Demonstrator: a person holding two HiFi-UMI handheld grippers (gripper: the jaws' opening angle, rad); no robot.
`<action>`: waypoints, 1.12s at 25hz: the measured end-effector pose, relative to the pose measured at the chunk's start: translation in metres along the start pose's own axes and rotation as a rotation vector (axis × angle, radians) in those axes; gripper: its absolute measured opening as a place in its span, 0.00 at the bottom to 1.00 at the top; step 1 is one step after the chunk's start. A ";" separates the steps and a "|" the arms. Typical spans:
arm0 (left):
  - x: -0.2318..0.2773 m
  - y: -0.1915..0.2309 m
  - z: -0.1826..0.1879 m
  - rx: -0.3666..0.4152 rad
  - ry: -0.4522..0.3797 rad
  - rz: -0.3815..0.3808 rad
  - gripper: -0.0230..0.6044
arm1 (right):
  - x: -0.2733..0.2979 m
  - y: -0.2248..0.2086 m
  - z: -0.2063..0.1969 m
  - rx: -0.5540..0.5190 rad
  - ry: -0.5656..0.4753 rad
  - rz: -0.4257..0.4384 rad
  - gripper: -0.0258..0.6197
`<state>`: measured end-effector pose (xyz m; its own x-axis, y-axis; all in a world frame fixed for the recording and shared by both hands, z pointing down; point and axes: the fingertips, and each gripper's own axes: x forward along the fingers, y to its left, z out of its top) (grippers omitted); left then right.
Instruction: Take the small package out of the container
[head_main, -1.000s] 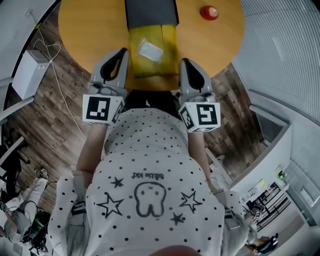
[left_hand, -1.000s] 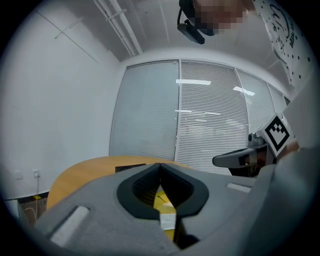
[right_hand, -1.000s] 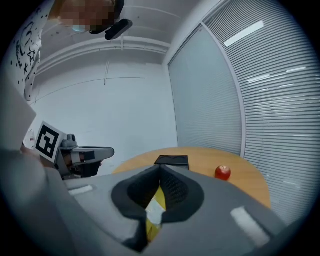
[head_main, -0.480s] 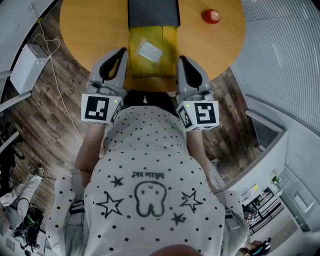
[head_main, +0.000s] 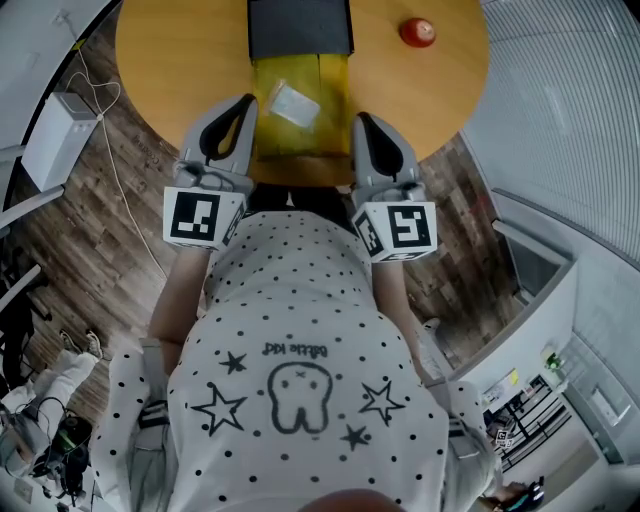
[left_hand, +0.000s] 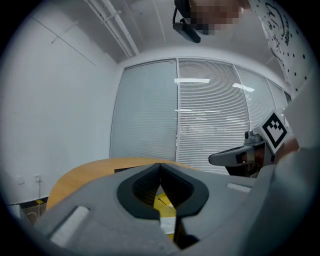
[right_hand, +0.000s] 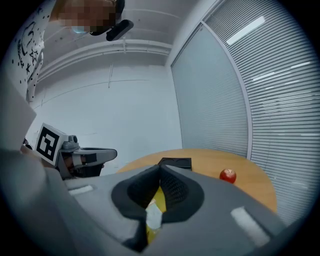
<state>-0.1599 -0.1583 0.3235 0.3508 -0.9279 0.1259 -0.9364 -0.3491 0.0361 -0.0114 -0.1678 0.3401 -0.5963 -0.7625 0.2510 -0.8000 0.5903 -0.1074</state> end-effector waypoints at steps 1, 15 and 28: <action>0.001 -0.001 0.000 0.001 0.002 -0.001 0.05 | 0.000 -0.001 0.000 0.001 -0.001 0.001 0.05; 0.000 0.010 -0.005 -0.007 0.006 -0.033 0.05 | 0.011 0.019 -0.005 -0.002 0.010 0.006 0.05; 0.024 -0.016 -0.014 -0.007 0.043 -0.089 0.05 | 0.013 0.008 -0.012 0.035 0.002 0.008 0.05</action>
<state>-0.1364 -0.1731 0.3400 0.4318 -0.8869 0.1640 -0.9017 -0.4287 0.0557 -0.0248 -0.1701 0.3542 -0.6022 -0.7574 0.2524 -0.7974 0.5864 -0.1426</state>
